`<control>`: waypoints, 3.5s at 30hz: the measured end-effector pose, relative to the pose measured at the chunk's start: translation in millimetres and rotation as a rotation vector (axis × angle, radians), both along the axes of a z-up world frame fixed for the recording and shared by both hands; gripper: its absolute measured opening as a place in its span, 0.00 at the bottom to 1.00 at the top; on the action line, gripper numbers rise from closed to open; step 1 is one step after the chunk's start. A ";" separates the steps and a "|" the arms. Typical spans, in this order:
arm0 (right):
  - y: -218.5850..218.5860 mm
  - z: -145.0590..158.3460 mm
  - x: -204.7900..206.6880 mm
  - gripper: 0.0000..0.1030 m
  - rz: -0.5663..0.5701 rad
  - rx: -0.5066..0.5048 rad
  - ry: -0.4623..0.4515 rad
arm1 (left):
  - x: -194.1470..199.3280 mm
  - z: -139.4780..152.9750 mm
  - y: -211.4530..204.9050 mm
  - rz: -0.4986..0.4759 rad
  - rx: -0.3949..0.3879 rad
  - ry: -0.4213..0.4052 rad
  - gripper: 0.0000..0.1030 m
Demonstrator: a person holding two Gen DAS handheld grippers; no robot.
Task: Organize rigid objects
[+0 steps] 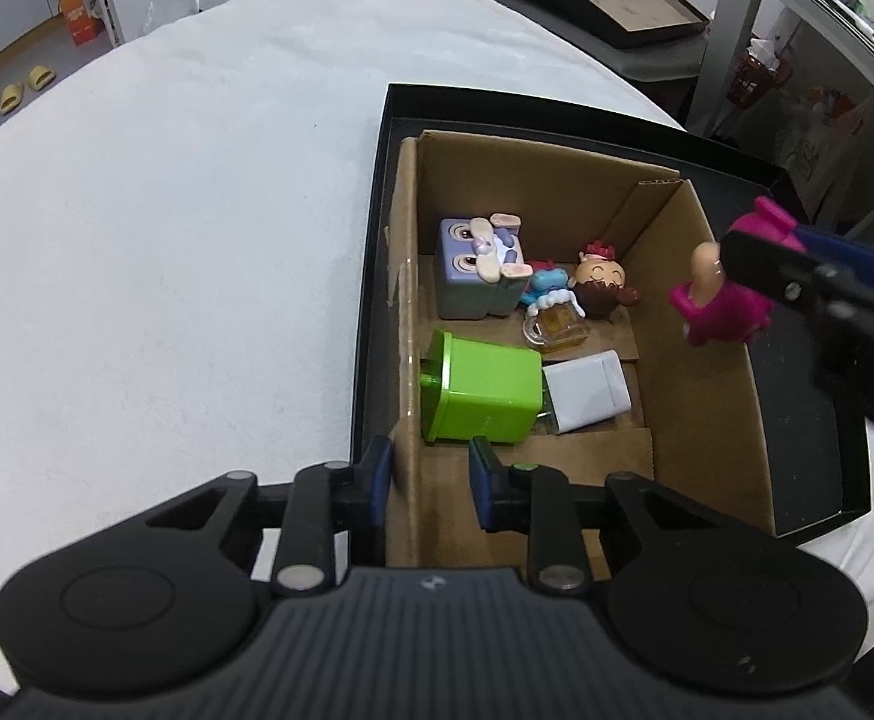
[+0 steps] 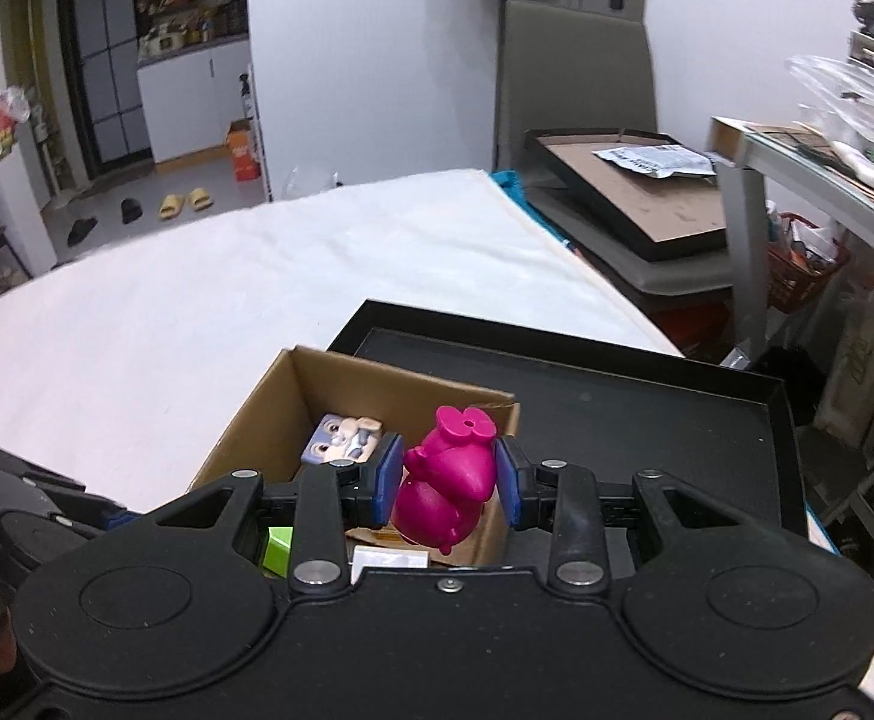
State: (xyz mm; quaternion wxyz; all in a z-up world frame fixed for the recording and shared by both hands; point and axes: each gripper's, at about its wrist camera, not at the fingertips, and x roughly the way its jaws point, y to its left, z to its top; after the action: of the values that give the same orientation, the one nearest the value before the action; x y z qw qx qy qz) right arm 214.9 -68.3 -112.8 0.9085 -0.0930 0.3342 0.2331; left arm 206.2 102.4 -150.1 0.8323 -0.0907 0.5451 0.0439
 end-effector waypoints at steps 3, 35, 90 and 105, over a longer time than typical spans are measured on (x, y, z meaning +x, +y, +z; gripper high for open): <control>11.0 -5.7 -0.8 0.32 0.023 -0.036 -0.004 | 0.7 -0.6 3.1 -0.006 -0.006 0.002 0.21; 19.8 -19.7 -8.7 0.54 -0.004 -0.222 -0.102 | -5.5 25.7 -0.1 0.014 -0.008 0.021 0.15; -90.6 115.0 -150.6 1.00 -0.336 0.264 0.051 | -154.4 169.4 -16.8 -0.049 -0.027 -0.309 0.92; -97.1 126.4 -187.1 1.00 -0.342 0.182 0.002 | -190.3 188.4 -36.5 -0.086 -0.018 -0.342 0.98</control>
State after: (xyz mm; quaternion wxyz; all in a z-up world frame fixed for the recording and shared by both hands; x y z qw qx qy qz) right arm 27.8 -165.4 13.6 0.9391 0.0482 0.3237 0.1046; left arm 15.9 65.9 38.3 0.9131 -0.0810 0.3993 -0.0127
